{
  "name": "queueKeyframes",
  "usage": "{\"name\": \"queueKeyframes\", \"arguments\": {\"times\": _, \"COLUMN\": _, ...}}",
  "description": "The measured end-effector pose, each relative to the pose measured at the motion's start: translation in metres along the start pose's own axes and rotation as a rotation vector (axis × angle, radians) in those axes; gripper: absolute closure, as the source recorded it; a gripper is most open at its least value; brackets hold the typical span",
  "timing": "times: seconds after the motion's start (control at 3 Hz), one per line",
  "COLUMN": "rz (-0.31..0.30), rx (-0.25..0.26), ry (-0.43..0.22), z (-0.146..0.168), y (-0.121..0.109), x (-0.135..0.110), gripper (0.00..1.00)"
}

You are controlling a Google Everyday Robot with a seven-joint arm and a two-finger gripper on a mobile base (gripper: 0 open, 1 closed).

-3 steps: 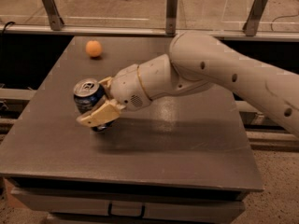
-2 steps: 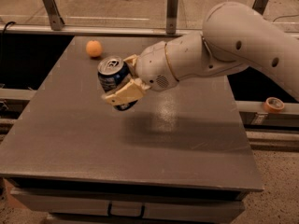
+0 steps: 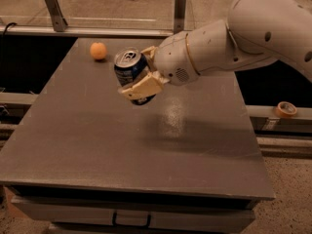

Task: Move pepsi can near coke can

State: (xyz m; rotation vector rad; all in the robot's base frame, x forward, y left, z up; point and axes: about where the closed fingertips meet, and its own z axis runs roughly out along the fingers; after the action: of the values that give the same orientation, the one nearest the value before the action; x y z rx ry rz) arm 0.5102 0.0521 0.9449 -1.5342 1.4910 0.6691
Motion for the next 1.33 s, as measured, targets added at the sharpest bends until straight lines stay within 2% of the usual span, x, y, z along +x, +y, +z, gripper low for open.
{"name": "queueKeyframes", "arguments": {"times": 0.33, "rz": -0.034, "rx": 0.085, "ry": 0.02, "z": -0.046, "y": -0.038, "x": 0.008, "gripper": 1.0}}
{"name": "queueKeyframes", "arguments": {"times": 0.67, "rz": -0.05, "rx": 0.183, "ry": 0.036, "z": -0.093, "y": -0.086, "x": 0.019, "gripper": 1.0}}
{"name": "queueKeyframes", "arguments": {"times": 1.0, "rz": -0.047, "rx": 0.256, "ry": 0.048, "z": -0.122, "y": -0.128, "x": 0.038, "gripper": 1.0}}
{"name": "queueKeyframes", "arguments": {"times": 1.33, "rz": -0.016, "rx": 0.344, "ry": 0.053, "z": -0.15, "y": -0.15, "x": 0.063, "gripper": 1.0}}
